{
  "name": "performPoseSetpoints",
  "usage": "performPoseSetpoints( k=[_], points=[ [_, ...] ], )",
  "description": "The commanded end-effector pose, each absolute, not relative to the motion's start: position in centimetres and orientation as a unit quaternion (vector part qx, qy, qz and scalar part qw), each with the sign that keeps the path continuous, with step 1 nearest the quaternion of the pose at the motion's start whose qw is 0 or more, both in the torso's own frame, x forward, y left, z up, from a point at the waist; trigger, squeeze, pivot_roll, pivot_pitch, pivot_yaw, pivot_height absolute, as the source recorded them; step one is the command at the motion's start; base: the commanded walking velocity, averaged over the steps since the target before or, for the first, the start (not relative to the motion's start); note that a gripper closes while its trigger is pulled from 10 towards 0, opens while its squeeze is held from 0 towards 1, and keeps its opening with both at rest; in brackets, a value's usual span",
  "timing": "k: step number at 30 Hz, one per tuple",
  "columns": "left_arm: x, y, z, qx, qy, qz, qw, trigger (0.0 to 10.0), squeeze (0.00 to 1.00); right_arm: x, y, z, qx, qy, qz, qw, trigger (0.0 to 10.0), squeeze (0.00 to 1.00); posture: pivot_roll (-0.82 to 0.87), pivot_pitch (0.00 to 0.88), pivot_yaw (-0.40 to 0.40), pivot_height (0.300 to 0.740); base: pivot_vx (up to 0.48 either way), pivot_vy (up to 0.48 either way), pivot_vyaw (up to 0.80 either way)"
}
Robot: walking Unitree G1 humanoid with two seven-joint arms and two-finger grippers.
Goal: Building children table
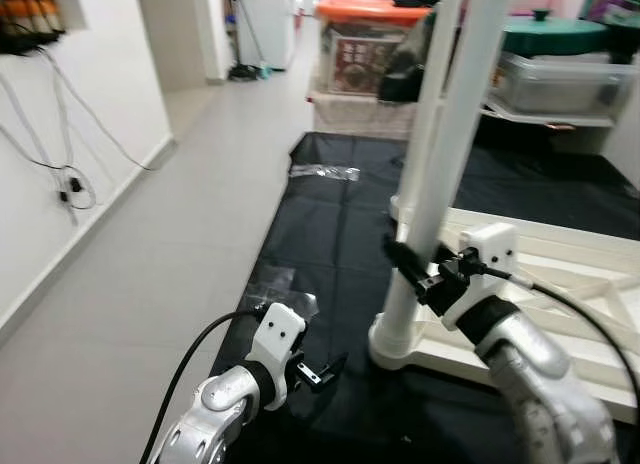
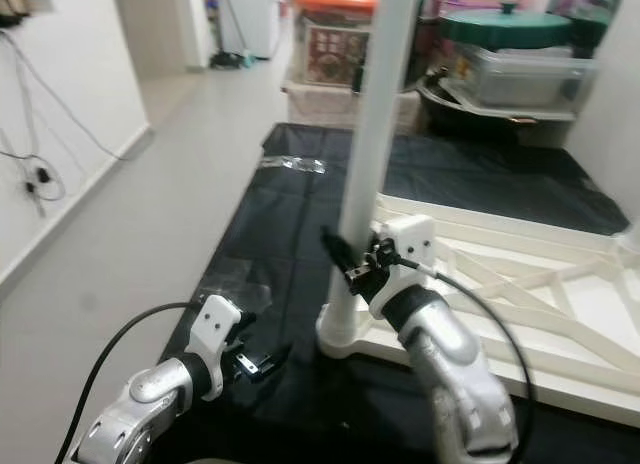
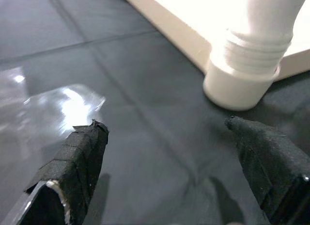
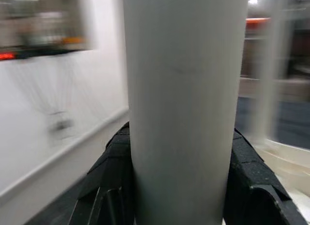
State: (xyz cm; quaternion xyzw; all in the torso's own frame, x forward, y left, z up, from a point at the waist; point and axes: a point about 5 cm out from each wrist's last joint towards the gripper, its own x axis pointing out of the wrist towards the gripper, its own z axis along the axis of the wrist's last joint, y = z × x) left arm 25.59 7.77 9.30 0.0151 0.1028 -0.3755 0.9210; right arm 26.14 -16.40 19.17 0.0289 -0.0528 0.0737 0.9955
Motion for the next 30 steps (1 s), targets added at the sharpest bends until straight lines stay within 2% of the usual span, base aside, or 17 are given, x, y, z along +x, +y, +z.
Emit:
performPoseSetpoints(
  k=[1, 2, 3, 4, 11, 12, 13, 14, 15, 21, 22, 24, 26, 28, 30],
  points=[
    [25.7, 7.7, 9.3, 0.021, 0.101, -0.38, 0.919, 10.0, 0.0, 25.6, -19.5, 16.9, 0.01, 0.011, -0.069, 0.997, 0.0, 0.0, 0.12, 0.0, -0.036, 0.74, 0.0, 0.0, 0.0],
    [25.8, 7.7, 9.3, 0.022, 0.101, -0.38, 0.919, 10.0, 0.0, 25.2, -19.0, 16.8, 0.022, 0.008, -0.108, 0.994, 0.0, 0.0, 0.13, 0.0, -0.035, 0.74, 0.0, 0.0, 0.0],
    [25.8, 7.7, 9.3, 0.022, 0.101, -0.38, 0.919, 10.0, 0.0, 25.2, -19.0, 16.8, 0.022, 0.008, -0.108, 0.994, 0.0, 0.0, 0.13, 0.0, -0.035, 0.74, 0.0, 0.0, 0.0],
    [25.8, 7.7, 9.3, 0.022, 0.1, -0.379, 0.92, 10.0, 0.0, 24.8, -17.7, 16.7, 0.044, 0.01, -0.161, 0.986, 0.0, 0.0, 0.13, 0.0, -0.036, 0.74, 0.0, 0.0, 0.0],
    [25.9, 7.6, 9.3, 0.023, 0.098, -0.379, 0.92, 10.0, 0.0, 24.9, -15.1, 16.3, 0.077, 0.025, -0.198, 0.977, 0.0, 0.0, 0.14, 0.0, -0.037, 0.74, 0.0, 0.0, 0.0],
    [25.9, 7.6, 9.3, 0.023, 0.098, -0.378, 0.92, 10.0, 0.0, 25.1, -14.7, 16.2, 0.08, 0.03, -0.191, 0.978, 4.7, 0.0, 0.14, 0.0, -0.042, 0.74, 0.0, 0.0, 0.0],
    [25.9, 7.6, 9.3, 0.022, 0.097, -0.377, 0.921, 10.0, 0.0, 25.4, -14.3, 16.1, 0.079, 0.031, -0.173, 0.981, 10.0, 0.0, 0.14, 0.0, -0.042, 0.74, 0.0, 0.0, 0.0],
    [25.9, 7.6, 9.3, 0.022, 0.097, -0.377, 0.921, 10.0, 0.0, 25.5, -14.0, 16.0, 0.076, 0.033, -0.161, 0.983, 10.0, 0.36, 0.14, 0.0, -0.042, 0.74, 0.0, 0.0, 0.0],
    [26.0, 7.6, 9.3, 0.022, 0.097, -0.377, 0.921, 10.0, 0.0, 25.7, -13.9, 15.8, 0.075, 0.035, -0.148, 0.985, 10.0, 1.0, 0.13, 0.0, -0.042, 0.74, 0.0, 0.0, 0.0],
    [26.0, 7.6, 9.3, 0.022, 0.096, -0.376, 0.921, 10.0, 0.0, 25.7, -14.8, 15.0, 0.058, 0.038, -0.142, 0.987, 10.0, 1.0, 0.13, 0.0, -0.045, 0.74, 0.0, 0.0, 0.0],
    [26.0, 7.6, 9.3, 0.021, 0.096, -0.375, 0.922, 10.0, 0.0, 25.7, -15.3, 14.7, 0.057, 0.035, -0.137, 0.988, 10.0, 0.0, 0.13, 0.0, -0.045, 0.74, 0.0, 0.0, 0.0],
    [26.1, 7.6, 9.3, 0.021, 0.095, -0.375, 0.922, 10.0, 0.0, 25.6, -15.8, 14.6, 0.058, 0.03, -0.128, 0.99, 10.0, 0.0, 0.13, 0.0, -0.045, 0.74, 0.0, 0.0, 0.0],
    [26.1, 7.5, 9.3, 0.02, 0.095, -0.375, 0.922, 10.0, 0.0, 25.8, -16.9, 14.6, 0.083, 0.016, -0.072, 0.994, 10.0, 0.0, 0.13, 0.0, -0.046, 0.74, 0.0, 0.0, 0.0],
    [26.1, 7.5, 9.3, 0.02, 0.095, -0.375, 0.922, 10.0, 0.0, 25.8, -16.9, 14.6, 0.083, 0.016, -0.072, 0.994, 10.0, 0.0, 0.13, 0.0, -0.046, 0.74, 0.0, 0.0, 0.0],
    [26.1, 7.5, 9.3, 0.02, 0.095, -0.375, 0.922, 10.0, 0.0, 25.9, -17.6, 14.7, 0.1, 0.009, -0.007, 0.995, 10.0, 0.0, 0.13, 0.0, -0.043, 0.74, 0.0, 0.0, 0.0]
  ],
)
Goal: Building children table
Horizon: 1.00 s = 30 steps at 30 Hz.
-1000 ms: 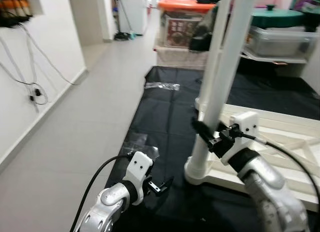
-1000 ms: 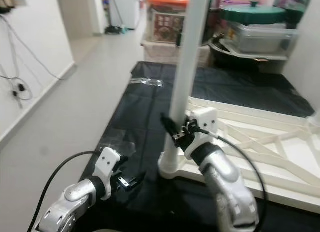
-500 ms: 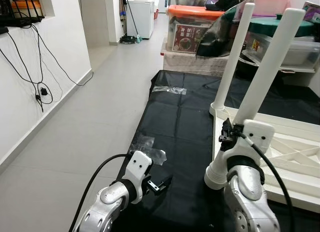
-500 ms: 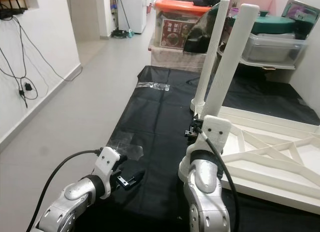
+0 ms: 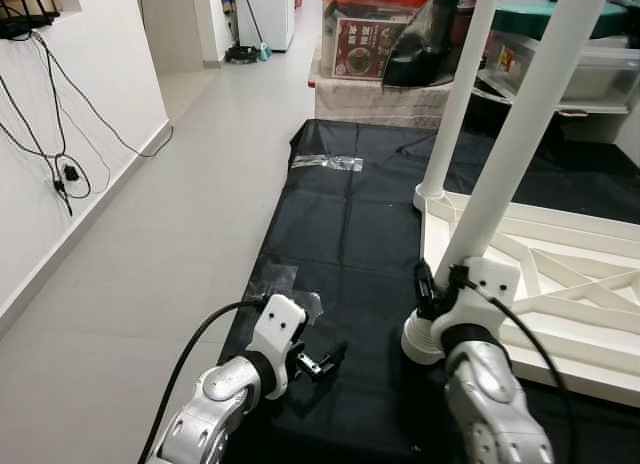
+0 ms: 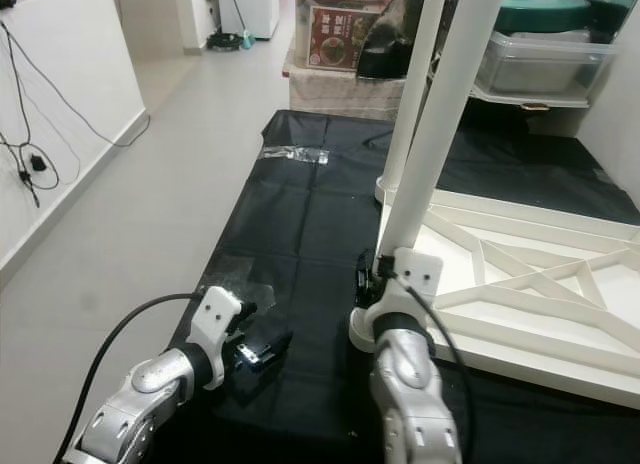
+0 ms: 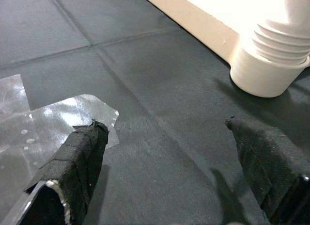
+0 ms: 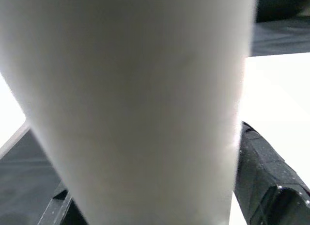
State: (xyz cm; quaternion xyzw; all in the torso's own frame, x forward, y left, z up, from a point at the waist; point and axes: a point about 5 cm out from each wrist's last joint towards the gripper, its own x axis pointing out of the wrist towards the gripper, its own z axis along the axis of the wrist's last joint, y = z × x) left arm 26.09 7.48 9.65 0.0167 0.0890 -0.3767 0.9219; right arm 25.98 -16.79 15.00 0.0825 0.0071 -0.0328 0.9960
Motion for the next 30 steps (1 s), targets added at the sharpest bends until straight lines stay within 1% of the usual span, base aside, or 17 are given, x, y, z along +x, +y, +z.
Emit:
performPoseSetpoints(
  k=[1, 2, 4, 7, 9, 10, 12, 13, 14, 15, 16, 18, 19, 21, 22, 25, 30],
  points=[
    [26.1, 7.5, 9.3, 0.02, 0.095, -0.375, 0.922, 10.0, 0.0, 25.9, -17.6, 14.7, 0.1, 0.009, -0.007, 0.995, 10.0, 0.0, 0.13, 0.0, -0.043, 0.74, 0.0, 0.0, 0.0],
    [26.1, 7.5, 9.3, 0.02, 0.095, -0.376, 0.922, 10.0, 0.0, 26.0, -18.4, 15.1, 0.086, 0.003, 0.052, 0.995, 10.0, 0.0, 0.13, 0.0, -0.043, 0.74, 0.0, 0.0, 0.0],
    [26.2, 7.4, 9.3, 0.02, 0.095, -0.376, 0.921, 10.0, 0.0, 26.5, -20.1, 15.6, 0.058, 0.004, 0.126, 0.99, 10.0, 0.0, 0.13, 0.0, -0.043, 0.74, 0.0, 0.0, 0.0],
    [26.2, 7.4, 9.3, 0.02, 0.095, -0.377, 0.921, 10.0, 0.0, 26.7, -20.7, 15.8, 0.047, 0.004, 0.142, 0.989, 10.0, 0.0, 0.13, 0.0, -0.043, 0.74, 0.0, 0.0, 0.0],
    [26.2, 7.4, 9.3, 0.02, 0.094, -0.376, 0.922, 10.0, 0.0, 27.7, -21.5, 16.3, 0.043, 0.006, 0.194, 0.98, 10.0, 0.0, 0.14, 0.0, -0.046, 0.74, 0.0, 0.0, 0.0],
    [26.2, 7.4, 9.3, 0.02, 0.094, -0.376, 0.922, 10.0, 0.0, 27.7, -21.5, 16.3, 0.043, 0.006, 0.194, 0.98, 10.0, 0.0, 0.14, 0.0, -0.046, 0.74, 0.0, 0.0, 0.0],
    [26.3, 7.4, 9.3, 0.02, 0.094, -0.375, 0.922, 10.0, 0.0, 28.4, -21.7, 16.7, 0.034, 0.002, 0.232, 0.972, 10.0, 0.0, 0.14, 0.0, -0.049, 0.74, 0.0, 0.0, 0.0],
    [26.3, 7.4, 9.3, 0.02, 0.094, -0.375, 0.922, 10.0, 0.0, 28.4, -21.7, 16.7, 0.034, 0.002, 0.232, 0.972, 10.0, 0.0, 0.14, 0.0, -0.049, 0.74, 0.0, 0.0, 0.0],
    [26.3, 7.4, 9.3, 0.02, 0.093, -0.374, 0.922, 10.0, 0.0, 28.9, -21.8, 16.9, 0.034, 0.007, 0.266, 0.963, 10.0, 0.0, 0.14, 0.0, -0.049, 0.74, 0.0, 0.0, 0.0],
    [26.3, 7.4, 9.3, 0.02, 0.093, -0.374, 0.922, 10.0, 0.0, 28.9, -21.8, 16.9, 0.034, 0.007, 0.266, 0.963, 10.0, 0.0, 0.14, 0.0, -0.049, 0.74, 0.0, 0.0, 0.0],
    [26.3, 7.4, 9.3, 0.02, 0.093, -0.373, 0.923, 10.0, 0.0, 29.2, -21.9, 17.0, 0.036, 0.011, 0.289, 0.957, 10.0, 0.0, 0.15, 0.0, -0.051, 0.74, 0.0, 0.0, 0.0],
    [26.2, 7.4, 9.3, 0.021, 0.093, -0.373, 0.923, 10.0, 0.0, 29.7, -22.0, 16.9, 0.031, 0.04, 0.368, 0.929, 10.0, 0.0, 0.16, 0.0, -0.057, 0.74, 0.0, 0.0, 0.0],
    [26.2, 7.4, 9.3, 0.021, 0.093, -0.373, 0.923, 10.0, 0.0, 29.7, -22.0, 16.9, 0.031, 0.04, 0.368, 0.929, 10.0, 0.0, 0.16, 0.0, -0.057, 0.74, 0.0, 0.0, 0.0],
    [26.2, 7.4, 9.3, 0.021, 0.093, -0.372, 0.923, 10.0, 0.0, 29.9, -22.0, 16.8, 0.026, 0.064, 0.421, 0.904, 10.0, 0.0, 0.16, 0.0, -0.057, 0.74, 0.0, 0.0, 0.0],
    [26.2, 7.4, 9.3, 0.021, 0.093, -0.372, 0.923, 10.0, 0.0, 29.9, -22.0, 16.8, 0.026, 0.064, 0.421, 0.904, 10.0, 0.0, 0.16, 0.0, -0.057, 0.74, 0.0, 0.0, 0.0],
    [26.1, 7.5, 9.3, 0.021, 0.094, -0.372, 0.923, 10.0, 0.0, 30.8, -21.9, 17.3, 0.021, 0.076, 0.471, 0.878, 10.0, 0.0, 0.18, 0.0, -0.064, 0.74, 0.0, 0.0, 0.0],
    [26.0, 7.5, 9.2, 0.021, 0.094, -0.371, 0.924, 10.0, 0.0, 32.4, -21.3, 17.7, 0.014, 0.073, 0.489, 0.869, 10.0, 0.0, 0.2, 0.0, -0.073, 0.74, 0.0, 0.0, 0.0]
  ],
)
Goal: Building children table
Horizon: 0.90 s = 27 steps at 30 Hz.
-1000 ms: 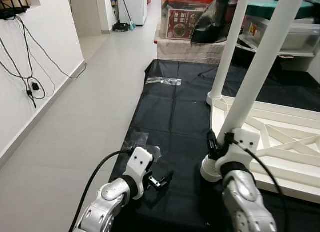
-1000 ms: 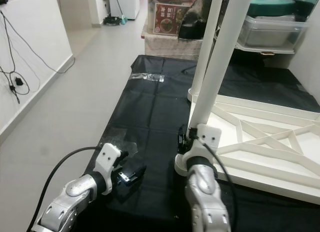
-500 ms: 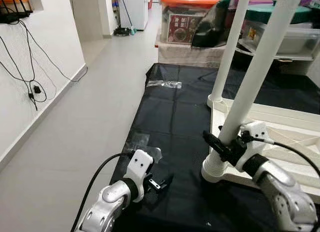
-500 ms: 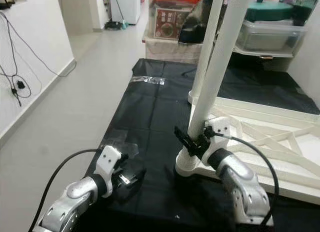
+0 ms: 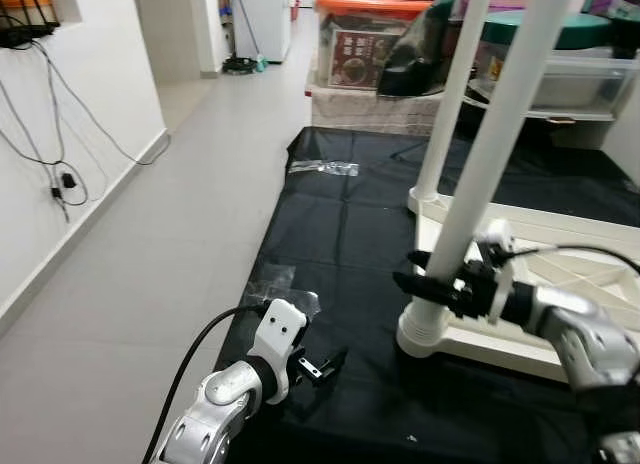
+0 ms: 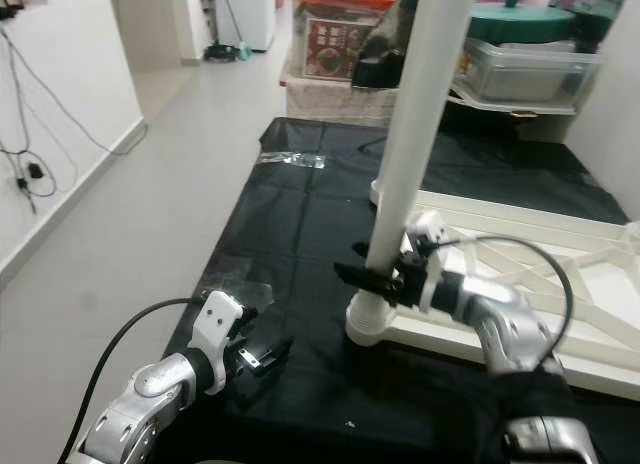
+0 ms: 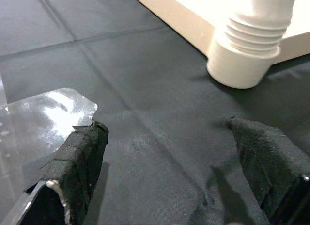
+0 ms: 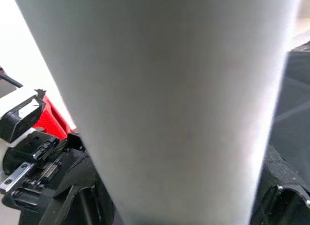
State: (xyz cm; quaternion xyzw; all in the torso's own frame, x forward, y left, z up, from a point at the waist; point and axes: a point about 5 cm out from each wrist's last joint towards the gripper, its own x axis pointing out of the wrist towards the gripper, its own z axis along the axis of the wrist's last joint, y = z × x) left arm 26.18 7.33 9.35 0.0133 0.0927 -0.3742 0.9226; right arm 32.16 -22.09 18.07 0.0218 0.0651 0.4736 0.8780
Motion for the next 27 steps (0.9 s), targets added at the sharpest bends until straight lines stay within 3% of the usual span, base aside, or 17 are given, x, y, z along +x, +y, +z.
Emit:
performPoseSetpoints(
  k=[1, 3, 4, 8, 12, 14, 16, 17, 20, 21, 26, 27],
  points=[
    [26.0, 7.5, 9.2, 0.021, 0.094, -0.371, 0.924, 10.0, 0.0, 32.6, -21.0, 17.8, 0.013, 0.07, 0.495, 0.866, 7.5, 0.0, 0.2, 0.0, -0.073, 0.74, 0.0, 0.0, 0.0],
    [26.0, 7.5, 9.2, 0.021, 0.094, -0.37, 0.924, 10.0, 0.0, 33.0, -20.9, 17.9, 0.013, 0.068, 0.511, 0.857, 7.5, 0.0, 0.2, 0.0, -0.073, 0.74, 0.0, 0.0, 0.0],
    [26.0, 7.5, 9.2, 0.021, 0.095, -0.37, 0.924, 10.0, 0.0, 33.3, -20.5, 17.9, 0.015, 0.059, 0.509, 0.859, 0.0, 0.0, 0.21, 0.0, -0.079, 0.74, 0.0, 0.0, 0.0],
    [26.0, 7.5, 9.1, 0.021, 0.095, -0.369, 0.924, 10.0, 0.0, 33.5, -20.0, 17.9, 0.02, 0.042, 0.512, 0.857, 0.0, 0.0, 0.21, 0.0, -0.079, 0.74, 0.0, 0.0, 0.0],
    [26.0, 7.5, 9.0, 0.02, 0.095, -0.368, 0.925, 10.0, 0.0, 33.0, -19.8, 16.9, 0.013, 0.019, 0.456, 0.89, 0.0, 0.0, 0.2, 0.0, -0.082, 0.74, 0.0, 0.0, 0.0],
    [26.1, 7.4, 8.9, 0.02, 0.096, -0.369, 0.924, 10.0, 0.0, 32.8, -20.2, 16.1, 0.01, 0.014, 0.377, 0.926, 0.0, 0.0, 0.19, 0.0, -0.076, 0.74, 0.0, 0.0, 0.0],
    [26.2, 7.3, 8.8, 0.021, 0.096, -0.374, 0.922, 10.0, 0.0, 32.7, -21.7, 15.1, 0.013, 0.015, 0.201, 0.979, 0.0, 0.0, 0.17, 0.0, -0.061, 0.74, 0.0, 0.0, 0.0],
    [26.2, 7.3, 8.7, 0.022, 0.097, -0.375, 0.922, 10.0, 0.0, 32.6, -22.0, 15.0, 0.016, 0.014, 0.164, 0.986, 0.0, 0.0, 0.16, 0.0, -0.057, 0.74, 0.0, 0.0, 0.0],
    [26.2, 7.3, 8.7, 0.022, 0.097, -0.375, 0.922, 10.0, 0.0, 32.6, -22.0, 15.0, 0.016, 0.014, 0.164, 0.986, 0.0, 0.0, 0.16, 0.0, -0.057, 0.74, 0.0, 0.0, 0.0],
    [26.3, 7.2, 8.7, 0.024, 0.097, -0.378, 0.92, 10.0, 0.0, 32.2, -23.2, 14.5, 0.013, 0.02, 0.023, 0.999, 0.0, 0.0, 0.15, 0.0, -0.047, 0.74, 0.0, 0.0, 0.0],
    [26.4, 7.2, 8.7, 0.025, 0.097, -0.38, 0.92, 10.0, 0.0, 32.0, -23.5, 14.3, 0.015, 0.022, -0.025, 0.999, 0.0, 0.0, 0.15, 0.0, -0.047, 0.74, 0.0, 0.0, 0.0],
    [26.4, 7.2, 8.6, 0.026, 0.096, -0.381, 0.919, 10.0, 0.0, 31.5, -23.5, 14.1, 0.018, 0.023, -0.097, 0.995, 0.0, 0.0, 0.14, 0.0, -0.045, 0.74, 0.0, 0.0, 0.0]
  ],
)
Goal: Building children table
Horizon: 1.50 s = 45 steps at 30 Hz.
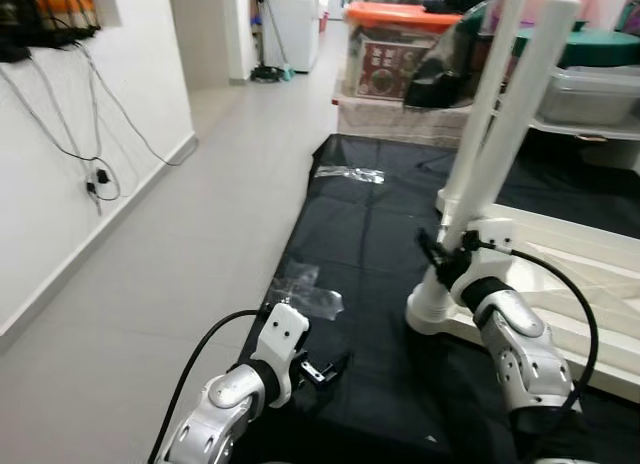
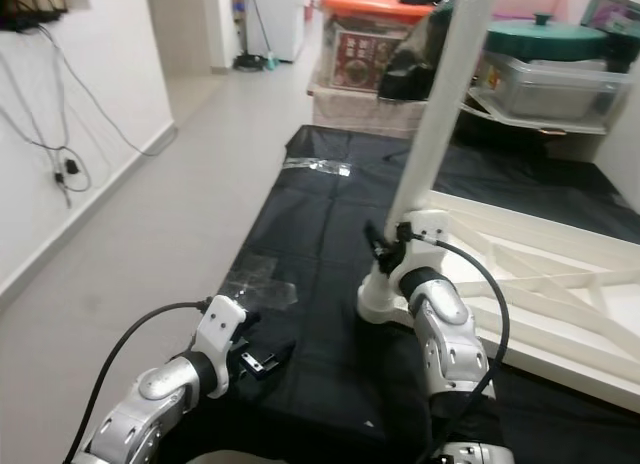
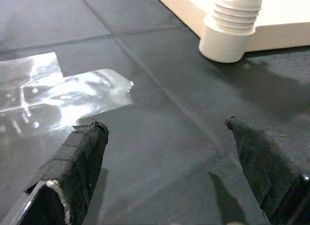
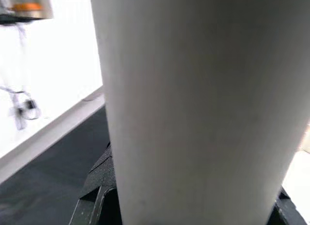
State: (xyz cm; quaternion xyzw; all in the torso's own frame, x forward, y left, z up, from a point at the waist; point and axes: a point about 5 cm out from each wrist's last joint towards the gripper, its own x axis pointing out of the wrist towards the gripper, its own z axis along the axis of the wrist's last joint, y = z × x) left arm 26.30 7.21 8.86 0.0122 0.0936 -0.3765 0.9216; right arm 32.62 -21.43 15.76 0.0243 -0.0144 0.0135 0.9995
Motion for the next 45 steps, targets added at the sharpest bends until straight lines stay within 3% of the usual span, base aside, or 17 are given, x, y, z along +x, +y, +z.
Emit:
performPoseSetpoints(
  k=[1, 3, 4, 7, 16, 17, 19, 23, 24, 29, 32, 37, 38, 41, 42, 44, 45],
  points=[
    [26.4, 7.2, 8.6, 0.026, 0.096, -0.381, 0.919, 10.0, 0.0, 31.5, -23.5, 14.1, 0.018, 0.023, -0.097, 0.995, 0.0, 0.0, 0.14, 0.0, -0.045, 0.74, 0.0, 0.0, 0.0],
    [26.4, 7.2, 8.6, 0.026, 0.096, -0.381, 0.919, 10.0, 0.0, 31.5, -23.5, 14.1, 0.018, 0.023, -0.097, 0.995, 0.0, 0.0, 0.14, 0.0, -0.045, 0.74, 0.0, 0.0, 0.0],
    [26.5, 7.2, 8.7, 0.027, 0.095, -0.38, 0.92, 10.0, 0.0, 30.9, -22.4, 14.0, 0.036, 0.019, -0.169, 0.985, 0.0, 0.0, 0.15, 0.0, -0.054, 0.74, 0.0, 0.0, 0.0],
    [26.6, 7.1, 8.7, 0.028, 0.092, -0.378, 0.921, 10.0, 0.0, 30.6, -20.8, 13.9, 0.062, 0.017, -0.225, 0.972, 0.0, 0.0, 0.16, 0.0, -0.061, 0.74, 0.0, 0.0, 0.0],
    [26.7, 6.9, 8.8, 0.029, 0.089, -0.374, 0.923, 10.0, 0.0, 30.6, -18.5, 14.1, 0.094, 0.018, -0.264, 0.96, 0.0, 0.0, 0.16, 0.0, -0.065, 0.74, 0.0, 0.0, 0.0],
    [26.7, 6.8, 8.8, 0.028, 0.089, -0.373, 0.923, 10.0, 0.0, 30.9, -18.0, 14.3, 0.093, 0.008, -0.246, 0.965, 10.0, 0.91, 0.15, 0.0, -0.065, 0.74, 0.0, 0.0, 0.0],
    [26.7, 6.8, 8.8, 0.027, 0.089, -0.373, 0.923, 10.0, 0.0, 31.2, -17.7, 14.4, 0.097, -0.006, -0.212, 0.972, 10.0, 1.0, 0.15, 0.0, -0.065, 0.74, 0.0, 0.0, 0.0],
    [26.8, 6.7, 8.8, 0.026, 0.089, -0.374, 0.923, 10.0, 0.0, 31.3, -18.4, 14.7, 0.088, -0.027, -0.184, 0.979, 10.0, 1.0, 0.15, 0.0, -0.063, 0.74, 0.0, 0.0, 0.0],
    [26.8, 6.7, 8.8, 0.025, 0.089, -0.375, 0.923, 10.0, 0.0, 31.5, -19.6, 15.1, 0.085, -0.05, -0.145, 0.984, 10.0, 0.0, 0.15, 0.0, -0.064, 0.74, 0.0, 0.0, 0.0],
    [26.9, 6.6, 8.7, 0.024, 0.088, -0.375, 0.922, 10.0, 0.0, 31.5, -22.3, 15.9, 0.074, -0.066, -0.07, 0.993, 10.0, 0.0, 0.15, 0.0, -0.063, 0.74, 0.0, 0.0, 0.0],
    [27.0, 6.6, 8.7, 0.024, 0.088, -0.375, 0.922, 10.0, 0.0, 31.4, -24.0, 16.5, 0.088, -0.052, 0.042, 0.994, 10.0, 0.0, 0.14, 0.0, -0.061, 0.74, 0.0, 0.0, 0.0],
    [27.1, 6.6, 8.7, 0.024, 0.088, -0.376, 0.922, 10.0, 0.0, 31.5, -24.5, 17.0, 0.097, -0.025, 0.14, 0.985, 10.0, 0.0, 0.14, 0.0, -0.06, 0.74, 0.0, 0.0, 0.0],
    [27.1, 6.6, 8.7, 0.024, 0.088, -0.376, 0.922, 10.0, 0.0, 31.8, -24.4, 17.3, 0.091, -0.009, 0.209, 0.974, 10.0, 0.0, 0.15, 0.0, -0.063, 0.74, 0.0, 0.0, 0.0],
    [27.1, 6.6, 8.7, 0.024, 0.088, -0.376, 0.922, 10.0, 0.0, 31.8, -24.4, 17.3, 0.091, -0.009, 0.209, 0.974, 10.0, 0.0, 0.15, 0.0, -0.063, 0.74, 0.0, 0.0, 0.0],
    [27.1, 6.5, 8.7, 0.024, 0.087, -0.376, 0.922, 10.0, 0.0, 32.2, -24.0, 17.6, 0.079, 0.009, 0.283, 0.956, 10.0, 0.0, 0.17, 0.0, -0.073, 0.74, 0.0, 0.0, 0.0],
    [27.1, 6.5, 8.7, 0.024, 0.087, -0.376, 0.922, 10.0, 0.0, 32.2, -24.0, 17.6, 0.079, 0.009, 0.283, 0.956, 10.0, 0.0, 0.17, 0.0, -0.073, 0.74, 0.0, 0.0, 0.0],
    [27.1, 6.5, 8.7, 0.024, 0.087, -0.376, 0.922, 10.0, 0.0, 32.7, -23.5, 17.8, 0.063, 0.025, 0.346, 0.936, 10.0, 0.0, 0.19, 0.0, -0.085, 0.74, 0.0, 0.0, 0.0]
  ],
)
